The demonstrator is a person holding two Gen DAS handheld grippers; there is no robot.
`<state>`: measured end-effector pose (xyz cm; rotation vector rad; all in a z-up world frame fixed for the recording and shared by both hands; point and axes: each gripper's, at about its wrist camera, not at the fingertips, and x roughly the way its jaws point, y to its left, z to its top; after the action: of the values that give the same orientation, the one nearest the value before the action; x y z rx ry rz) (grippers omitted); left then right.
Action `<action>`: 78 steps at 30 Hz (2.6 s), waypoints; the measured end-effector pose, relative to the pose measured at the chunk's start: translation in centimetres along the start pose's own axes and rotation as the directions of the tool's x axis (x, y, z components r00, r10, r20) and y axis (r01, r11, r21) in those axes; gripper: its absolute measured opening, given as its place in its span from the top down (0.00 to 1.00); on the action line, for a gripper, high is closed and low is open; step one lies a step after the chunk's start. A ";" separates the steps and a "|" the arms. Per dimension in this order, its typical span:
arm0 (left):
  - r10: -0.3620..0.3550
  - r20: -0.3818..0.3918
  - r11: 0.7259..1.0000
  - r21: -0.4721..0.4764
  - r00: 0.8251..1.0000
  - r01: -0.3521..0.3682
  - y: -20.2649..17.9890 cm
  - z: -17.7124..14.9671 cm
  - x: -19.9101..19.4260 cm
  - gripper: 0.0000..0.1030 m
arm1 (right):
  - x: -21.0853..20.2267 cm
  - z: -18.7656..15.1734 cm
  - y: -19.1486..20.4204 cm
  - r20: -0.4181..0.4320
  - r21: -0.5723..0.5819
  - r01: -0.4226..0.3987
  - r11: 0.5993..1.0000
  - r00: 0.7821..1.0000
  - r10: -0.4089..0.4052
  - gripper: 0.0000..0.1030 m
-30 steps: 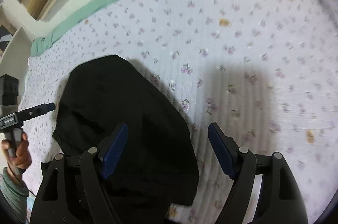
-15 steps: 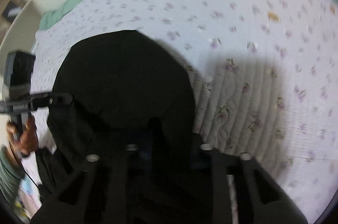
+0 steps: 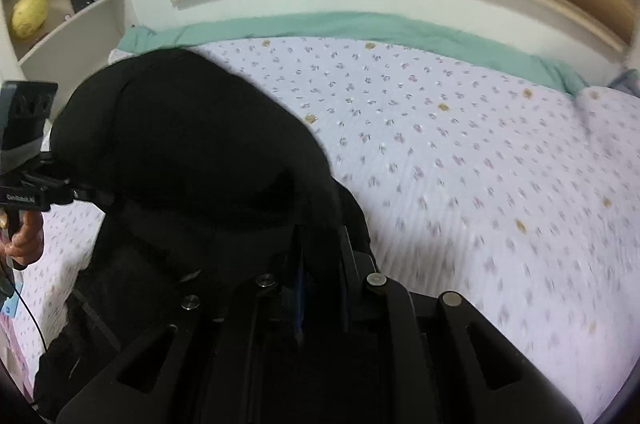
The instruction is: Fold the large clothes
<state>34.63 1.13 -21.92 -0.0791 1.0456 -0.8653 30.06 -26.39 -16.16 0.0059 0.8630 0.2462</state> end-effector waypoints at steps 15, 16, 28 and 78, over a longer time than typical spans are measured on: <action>0.147 -0.172 0.963 -0.201 0.974 -0.180 -2.8 -15.7 -1.8 0.78 | -4.8 -18.8 2.3 -0.327 0.150 0.024 0.988 0.945 0.027 0.68; 0.162 -0.150 0.960 -0.206 0.975 -0.191 -2.9 -15.4 -3.2 0.78 | -6.0 -18.7 2.0 -0.313 0.167 0.023 0.986 0.949 0.031 0.68; 0.044 0.077 0.984 -0.178 0.996 -0.030 -7.9 -5.8 -5.0 0.46 | -7.6 -4.2 6.5 -0.069 0.209 -0.104 0.972 0.990 0.121 0.34; 0.165 -0.148 0.818 -0.532 0.975 -0.219 -3.7 -30.1 -11.2 0.51 | -14.1 -28.4 6.1 -0.341 0.339 0.176 0.924 0.939 -0.054 0.32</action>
<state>6.54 15.91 -28.13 -0.4117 1.3448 -0.3646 -1.39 -26.21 -23.39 0.2679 1.2275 -0.0325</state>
